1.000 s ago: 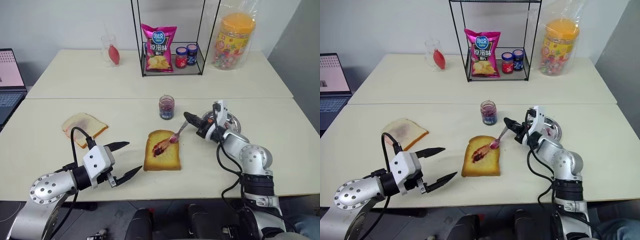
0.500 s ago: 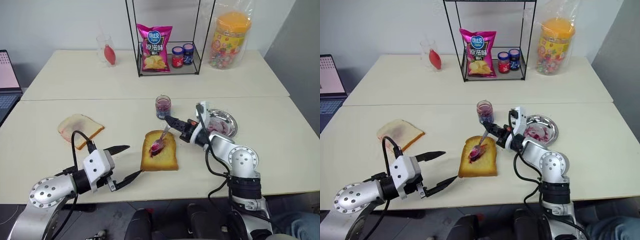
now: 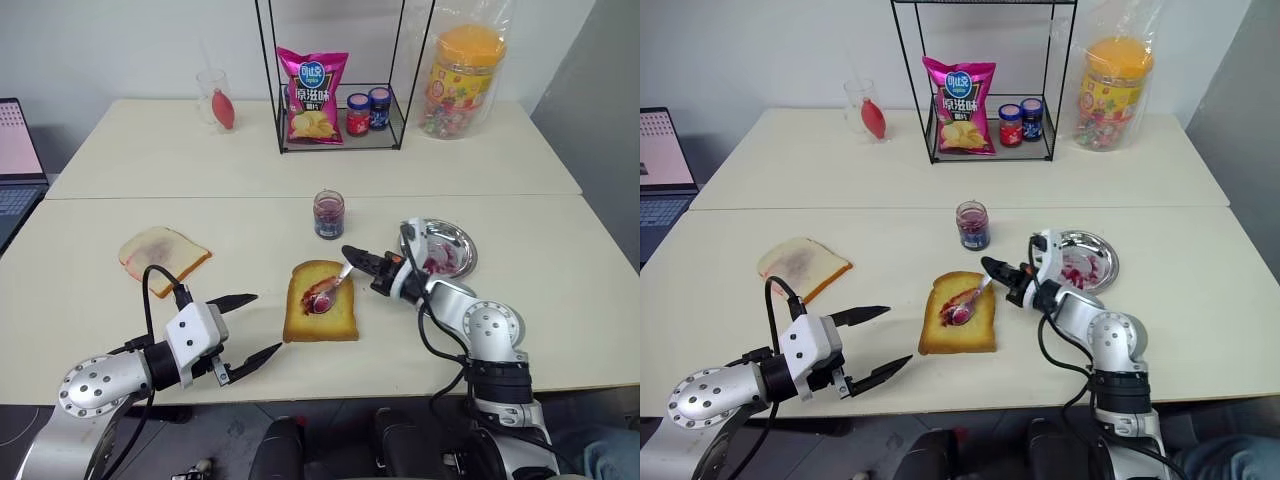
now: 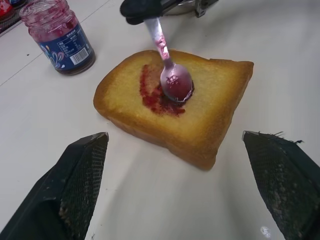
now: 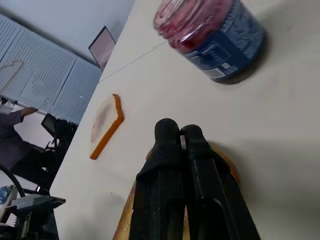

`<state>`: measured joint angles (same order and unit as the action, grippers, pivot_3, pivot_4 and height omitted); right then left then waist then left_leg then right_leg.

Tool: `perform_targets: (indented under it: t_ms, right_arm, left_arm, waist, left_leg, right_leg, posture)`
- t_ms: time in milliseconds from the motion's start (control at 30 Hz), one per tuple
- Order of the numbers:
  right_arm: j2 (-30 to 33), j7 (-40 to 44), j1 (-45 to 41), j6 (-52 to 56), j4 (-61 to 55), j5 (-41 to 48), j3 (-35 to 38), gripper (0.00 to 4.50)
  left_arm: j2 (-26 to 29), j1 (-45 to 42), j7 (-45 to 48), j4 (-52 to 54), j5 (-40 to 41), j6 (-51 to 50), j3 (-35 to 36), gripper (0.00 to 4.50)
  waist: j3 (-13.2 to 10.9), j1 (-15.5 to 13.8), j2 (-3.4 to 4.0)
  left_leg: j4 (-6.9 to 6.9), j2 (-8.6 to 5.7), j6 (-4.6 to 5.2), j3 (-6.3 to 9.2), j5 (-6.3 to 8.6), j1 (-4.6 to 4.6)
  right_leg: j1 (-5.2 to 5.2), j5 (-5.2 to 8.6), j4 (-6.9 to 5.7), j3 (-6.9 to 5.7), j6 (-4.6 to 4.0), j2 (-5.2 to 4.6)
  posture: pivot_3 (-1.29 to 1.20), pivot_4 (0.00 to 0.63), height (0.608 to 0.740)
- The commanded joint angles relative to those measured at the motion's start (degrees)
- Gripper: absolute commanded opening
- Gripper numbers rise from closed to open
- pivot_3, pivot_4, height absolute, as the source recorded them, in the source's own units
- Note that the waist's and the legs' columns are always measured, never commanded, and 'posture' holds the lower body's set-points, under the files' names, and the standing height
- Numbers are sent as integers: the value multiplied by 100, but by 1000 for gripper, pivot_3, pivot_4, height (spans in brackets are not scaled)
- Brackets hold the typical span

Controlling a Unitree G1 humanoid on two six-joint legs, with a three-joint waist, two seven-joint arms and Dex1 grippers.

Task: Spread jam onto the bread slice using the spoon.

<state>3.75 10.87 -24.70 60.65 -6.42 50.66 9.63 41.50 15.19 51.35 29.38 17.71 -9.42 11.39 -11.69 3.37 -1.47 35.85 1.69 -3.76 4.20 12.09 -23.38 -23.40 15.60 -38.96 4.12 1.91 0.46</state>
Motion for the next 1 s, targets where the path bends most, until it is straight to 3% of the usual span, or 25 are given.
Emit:
perform_targets:
  t_ms: [33,233,433,567,733,1000]
  right_arm:
    - [218,-190,149,419,-301,272,280,23]
    - [192,-599,-43,832,-642,1175,800,23]
    - [7,-993,-259,891,-690,1665,821,23]
    - [-450,-962,-434,458,-254,1113,278,23]
    - [-589,-786,-445,201,20,726,-76,23]
    - [-173,-588,-151,311,-95,627,-110,23]
  left_arm:
    - [54,-58,20,174,16,88,-50,4500]
    - [60,-61,6,158,30,88,-14,4500]
    - [33,-32,-39,171,42,77,15,4500]
    - [46,-54,-75,171,52,53,46,4500]
    - [61,-61,-89,213,69,32,53,4500]
    - [62,33,-62,235,77,69,107,4500]
  waist:
    - [0,-4,0]
    - [0,-4,0]
    - [-1,16,2]
    - [-1,28,2]
    - [-2,67,2]
    - [-2,43,2]
  left_leg:
    - [0,0,0,0,0,0]
    - [-2,0,0,0,0,-1]
    - [-2,1,0,-1,0,-3]
    - [-7,4,0,-1,0,-2]
    - [-11,4,0,-2,0,-4]
    - [-10,3,0,0,1,-12]
  right_leg:
    - [0,0,0,-1,0,0]
    - [0,1,0,-1,-1,0]
    - [-4,1,1,0,-2,1]
    - [-6,2,0,0,-4,4]
    - [-11,-8,0,-1,14,4]
    - [-15,-7,3,-3,13,2]
  posture:
    - [0,150,740]
    - [0,150,740]
    - [0,150,740]
    - [0,150,740]
    - [0,150,740]
    - [0,150,740]
